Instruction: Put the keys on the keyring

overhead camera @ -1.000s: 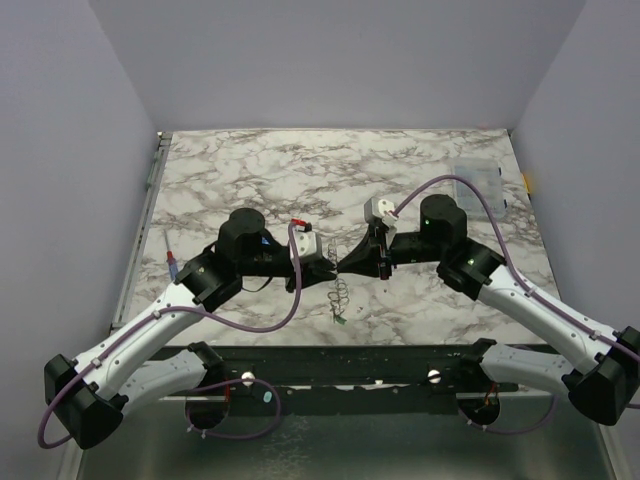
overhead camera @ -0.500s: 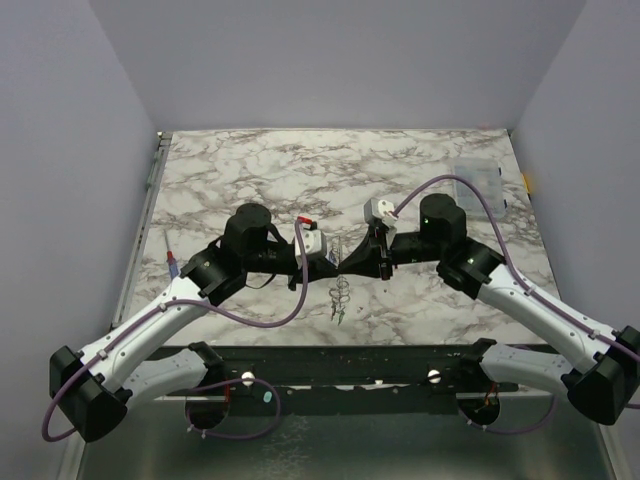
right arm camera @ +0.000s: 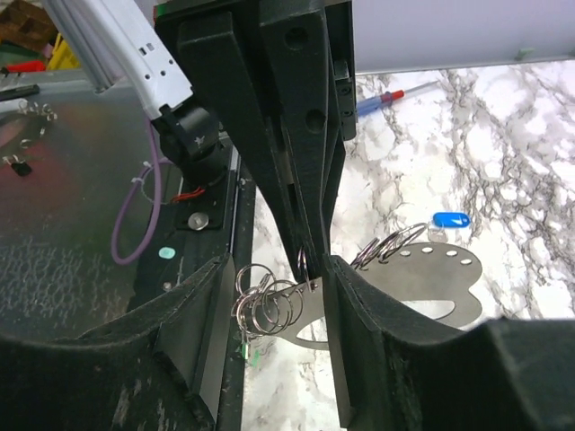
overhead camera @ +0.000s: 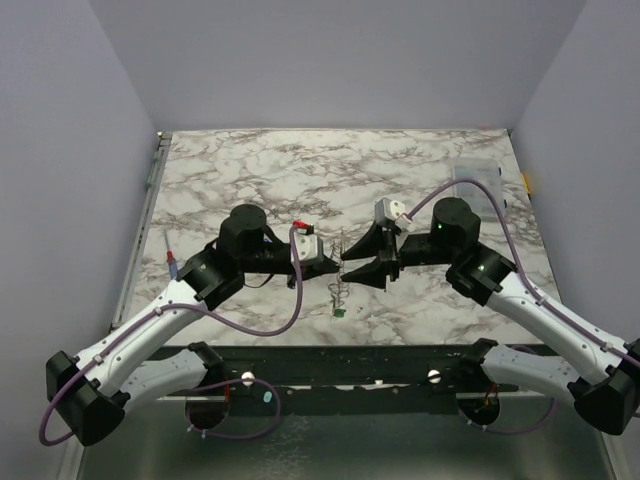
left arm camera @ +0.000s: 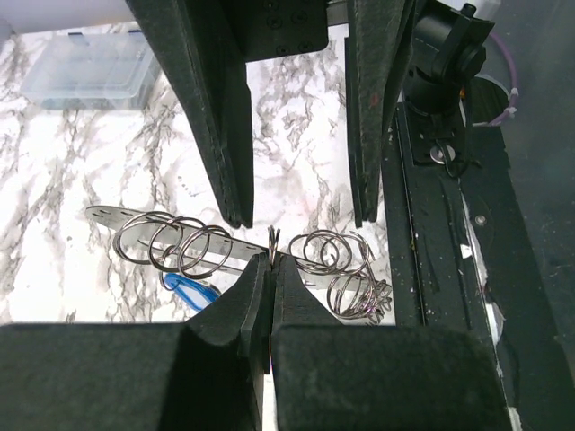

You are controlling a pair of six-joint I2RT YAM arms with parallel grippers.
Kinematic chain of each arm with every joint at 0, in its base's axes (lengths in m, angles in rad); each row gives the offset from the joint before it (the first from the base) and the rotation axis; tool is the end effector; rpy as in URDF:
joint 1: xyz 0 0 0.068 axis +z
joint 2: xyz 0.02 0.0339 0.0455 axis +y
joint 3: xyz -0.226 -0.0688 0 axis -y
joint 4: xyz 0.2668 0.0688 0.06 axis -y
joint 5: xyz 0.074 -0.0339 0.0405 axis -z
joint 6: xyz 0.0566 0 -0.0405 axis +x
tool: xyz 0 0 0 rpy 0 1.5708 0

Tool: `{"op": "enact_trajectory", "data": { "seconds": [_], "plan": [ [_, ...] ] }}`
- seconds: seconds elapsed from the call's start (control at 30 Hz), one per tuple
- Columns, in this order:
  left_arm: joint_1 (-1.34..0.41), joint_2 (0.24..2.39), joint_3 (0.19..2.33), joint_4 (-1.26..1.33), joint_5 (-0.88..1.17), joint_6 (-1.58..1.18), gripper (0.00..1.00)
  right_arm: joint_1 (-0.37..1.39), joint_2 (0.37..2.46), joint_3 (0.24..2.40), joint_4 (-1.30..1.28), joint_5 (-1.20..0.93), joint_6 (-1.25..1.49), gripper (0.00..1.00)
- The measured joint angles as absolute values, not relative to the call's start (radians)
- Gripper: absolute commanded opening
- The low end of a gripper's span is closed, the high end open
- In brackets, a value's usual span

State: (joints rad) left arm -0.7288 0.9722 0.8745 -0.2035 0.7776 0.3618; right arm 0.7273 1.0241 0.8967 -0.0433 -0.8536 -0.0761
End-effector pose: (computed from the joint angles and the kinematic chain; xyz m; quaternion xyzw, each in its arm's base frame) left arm 0.1774 -0.2116 0.3000 0.5787 0.5204 -0.4002 0.4838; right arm 0.1840 0.2209 0.3133 -0.5177 0.5365 0.4876 0.4544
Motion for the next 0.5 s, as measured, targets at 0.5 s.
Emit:
{"op": "enact_trajectory", "data": {
  "seconds": [0.5],
  "plan": [
    [-0.729, 0.929, 0.828, -0.129, 0.803, 0.389, 0.0, 0.727, 0.903, 0.824, 0.073, -0.804, -0.069, 0.46]
  ]
}}
